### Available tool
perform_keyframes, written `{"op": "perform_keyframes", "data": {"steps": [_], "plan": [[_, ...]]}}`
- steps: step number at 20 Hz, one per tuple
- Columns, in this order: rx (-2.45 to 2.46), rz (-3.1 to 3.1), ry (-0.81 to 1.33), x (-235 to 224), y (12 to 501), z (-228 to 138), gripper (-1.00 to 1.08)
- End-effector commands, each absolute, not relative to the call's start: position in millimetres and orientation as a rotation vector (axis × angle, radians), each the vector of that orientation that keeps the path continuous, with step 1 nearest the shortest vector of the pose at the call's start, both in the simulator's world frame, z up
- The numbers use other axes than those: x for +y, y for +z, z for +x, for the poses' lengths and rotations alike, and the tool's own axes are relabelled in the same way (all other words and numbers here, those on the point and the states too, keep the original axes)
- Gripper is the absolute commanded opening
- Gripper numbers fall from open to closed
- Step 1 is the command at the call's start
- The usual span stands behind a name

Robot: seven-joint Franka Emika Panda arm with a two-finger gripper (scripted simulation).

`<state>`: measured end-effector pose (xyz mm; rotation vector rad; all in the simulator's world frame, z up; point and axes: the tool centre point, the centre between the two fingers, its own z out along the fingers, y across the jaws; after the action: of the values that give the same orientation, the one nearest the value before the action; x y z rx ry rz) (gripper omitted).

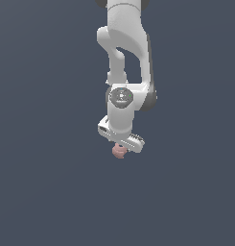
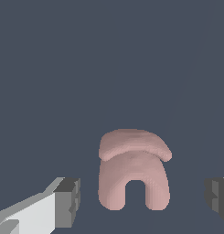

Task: Pick up the object and move it to a goal position.

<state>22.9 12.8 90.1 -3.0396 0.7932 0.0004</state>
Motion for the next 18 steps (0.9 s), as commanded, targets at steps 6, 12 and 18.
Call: {"op": "perform_keyframes", "data": {"steps": [6, 12, 18], "plan": [[0.795, -3.039, 0.0, 13, 80, 23, 1.0], [0.799, -3.038, 0.0, 13, 49, 22, 1.0], [0.8, -3.038, 0.0, 13, 39, 23, 1.0]]}}
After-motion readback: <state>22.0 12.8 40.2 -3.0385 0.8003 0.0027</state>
